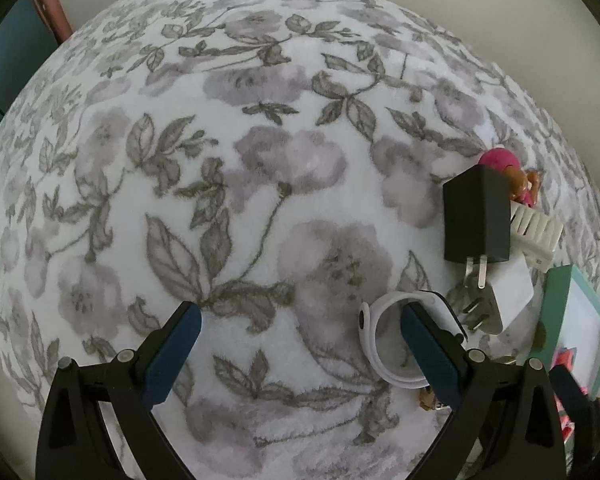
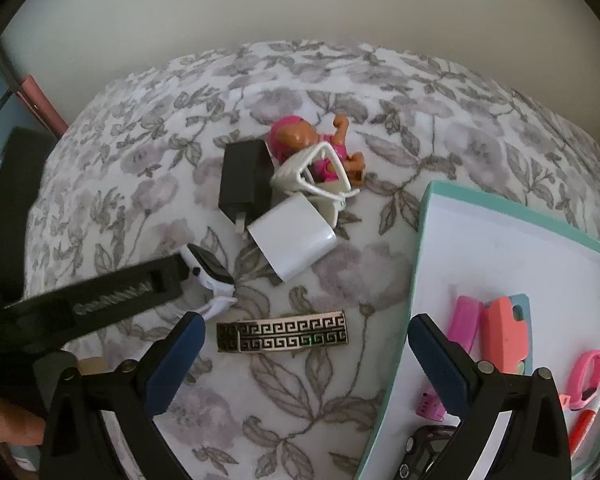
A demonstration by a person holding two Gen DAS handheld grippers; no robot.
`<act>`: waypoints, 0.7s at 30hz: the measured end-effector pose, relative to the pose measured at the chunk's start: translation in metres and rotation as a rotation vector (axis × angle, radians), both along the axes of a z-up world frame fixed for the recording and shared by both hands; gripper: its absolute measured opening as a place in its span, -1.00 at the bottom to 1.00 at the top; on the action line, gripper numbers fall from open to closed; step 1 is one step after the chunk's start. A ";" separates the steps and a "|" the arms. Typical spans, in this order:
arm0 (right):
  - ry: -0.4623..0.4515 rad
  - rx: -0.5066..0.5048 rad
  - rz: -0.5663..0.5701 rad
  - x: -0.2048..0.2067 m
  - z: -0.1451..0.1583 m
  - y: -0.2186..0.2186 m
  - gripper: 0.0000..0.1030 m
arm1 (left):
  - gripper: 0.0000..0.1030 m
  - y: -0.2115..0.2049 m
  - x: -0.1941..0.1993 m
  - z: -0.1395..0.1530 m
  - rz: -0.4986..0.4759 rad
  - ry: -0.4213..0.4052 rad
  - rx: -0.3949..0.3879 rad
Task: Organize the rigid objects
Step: 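Move both tools back from the tray toward the white watch and gold bar, then grasp the white watch with the left tool while the right tool grasps the gold patterned bar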
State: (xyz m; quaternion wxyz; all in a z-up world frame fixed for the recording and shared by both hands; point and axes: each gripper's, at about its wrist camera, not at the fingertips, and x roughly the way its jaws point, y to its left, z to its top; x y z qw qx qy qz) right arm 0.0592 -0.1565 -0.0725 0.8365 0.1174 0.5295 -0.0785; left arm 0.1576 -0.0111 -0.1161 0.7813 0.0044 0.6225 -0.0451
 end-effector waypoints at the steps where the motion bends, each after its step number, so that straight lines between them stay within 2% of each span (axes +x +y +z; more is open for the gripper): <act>1: -0.002 0.000 0.007 0.001 0.000 0.002 0.91 | 0.94 -0.001 0.004 -0.002 -0.006 -0.002 0.006; 10: 0.046 -0.013 0.069 0.004 -0.019 0.014 0.85 | 0.94 -0.013 0.005 -0.017 -0.044 0.001 0.077; 15: 0.040 -0.009 0.074 0.005 -0.020 0.014 0.84 | 0.94 -0.018 0.007 -0.017 -0.069 -0.050 0.143; 21: 0.044 -0.004 0.080 0.008 -0.023 0.019 0.83 | 0.94 -0.003 0.018 -0.015 -0.025 -0.079 0.211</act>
